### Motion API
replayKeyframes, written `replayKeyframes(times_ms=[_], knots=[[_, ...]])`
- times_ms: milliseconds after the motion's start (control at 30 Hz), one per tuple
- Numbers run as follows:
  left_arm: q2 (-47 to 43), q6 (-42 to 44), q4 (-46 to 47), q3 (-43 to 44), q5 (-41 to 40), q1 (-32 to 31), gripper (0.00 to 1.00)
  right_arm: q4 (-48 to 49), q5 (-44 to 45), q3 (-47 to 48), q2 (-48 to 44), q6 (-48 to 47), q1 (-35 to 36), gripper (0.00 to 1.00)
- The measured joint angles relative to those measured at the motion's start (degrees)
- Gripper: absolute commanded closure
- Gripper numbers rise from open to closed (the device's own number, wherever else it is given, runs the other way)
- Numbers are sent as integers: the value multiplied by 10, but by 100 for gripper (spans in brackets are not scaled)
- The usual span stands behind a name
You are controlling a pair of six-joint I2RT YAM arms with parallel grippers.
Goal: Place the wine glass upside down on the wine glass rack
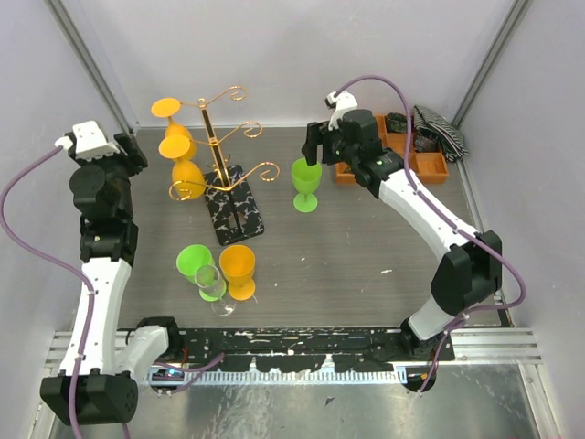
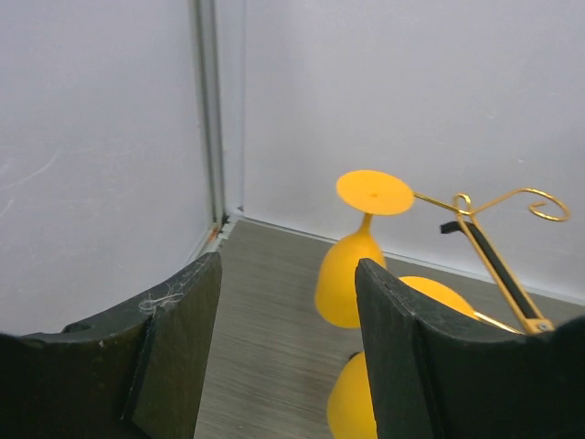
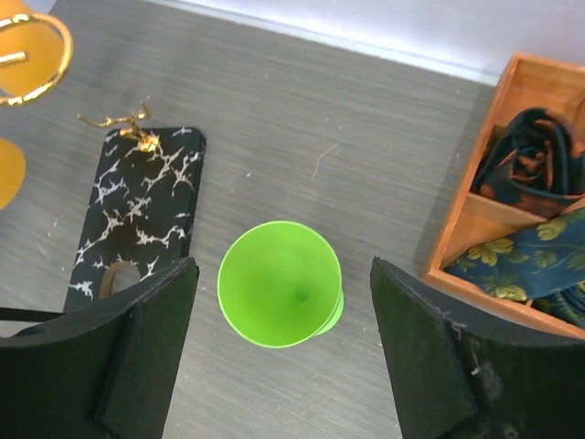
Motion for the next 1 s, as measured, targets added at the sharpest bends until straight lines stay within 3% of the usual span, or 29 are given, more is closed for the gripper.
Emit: replayKeyframes(times_ms=[533, 1000], knots=[[51, 21, -25, 107, 59, -95, 33, -40, 6, -1, 51, -6, 0, 23], [70, 64, -25, 129, 51, -158, 33, -59, 11, -2, 82, -24, 0, 38]])
